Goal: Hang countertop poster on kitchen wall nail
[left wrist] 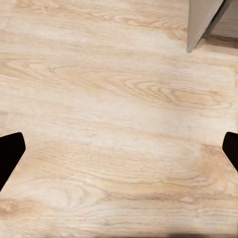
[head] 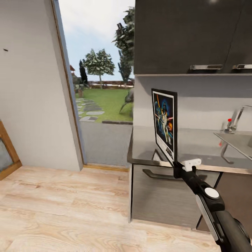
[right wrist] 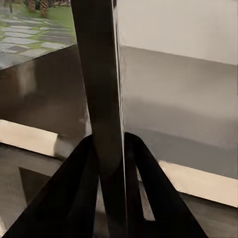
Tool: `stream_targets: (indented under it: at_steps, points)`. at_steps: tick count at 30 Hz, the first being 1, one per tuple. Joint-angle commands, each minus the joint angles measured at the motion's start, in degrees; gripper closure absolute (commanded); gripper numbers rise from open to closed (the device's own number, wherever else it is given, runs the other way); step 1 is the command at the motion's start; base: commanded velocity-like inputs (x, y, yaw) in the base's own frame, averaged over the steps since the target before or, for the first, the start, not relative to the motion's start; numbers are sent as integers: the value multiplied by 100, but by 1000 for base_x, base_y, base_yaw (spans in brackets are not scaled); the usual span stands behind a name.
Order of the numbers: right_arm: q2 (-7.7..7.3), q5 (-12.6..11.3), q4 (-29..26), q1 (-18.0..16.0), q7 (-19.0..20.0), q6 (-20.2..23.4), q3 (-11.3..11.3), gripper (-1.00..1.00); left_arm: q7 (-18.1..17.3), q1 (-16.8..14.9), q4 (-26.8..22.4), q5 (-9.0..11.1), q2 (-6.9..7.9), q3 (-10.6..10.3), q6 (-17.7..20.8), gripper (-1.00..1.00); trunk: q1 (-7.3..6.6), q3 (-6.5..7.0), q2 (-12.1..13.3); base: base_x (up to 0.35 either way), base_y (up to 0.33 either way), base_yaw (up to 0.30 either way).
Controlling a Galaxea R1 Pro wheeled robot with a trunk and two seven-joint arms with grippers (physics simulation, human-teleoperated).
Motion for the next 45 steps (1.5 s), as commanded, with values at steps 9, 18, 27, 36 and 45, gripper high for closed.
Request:
stream_targets:
  at_steps: [9,18,27,36,45]
  points:
    - [0,-23,-9,-3,34,37,-4,100,0,0,112,6,-4,-12,-17,-100,0,20,-3,-84,289,263]
    - [-1,-23,-9,-3,36,37,-1,100,0,0,153,7,-4,-21,-20,-100,0,46,-3,-95,290,269]
    - [0,-23,-9,-3,36,37,2,100,0,0,155,7,-4,-18,-13,-100,0,72,-3,-88,290,269]
    - [4,-28,5,-3,36,38,18,100,3,0,149,7,-4,41,-27,-100,0,79,-3,-16,184,197]
    - [17,-33,61,-3,437,30,47,100,9,0,120,7,-4,49,-21,-100,0,79,-3,-1,9,12]
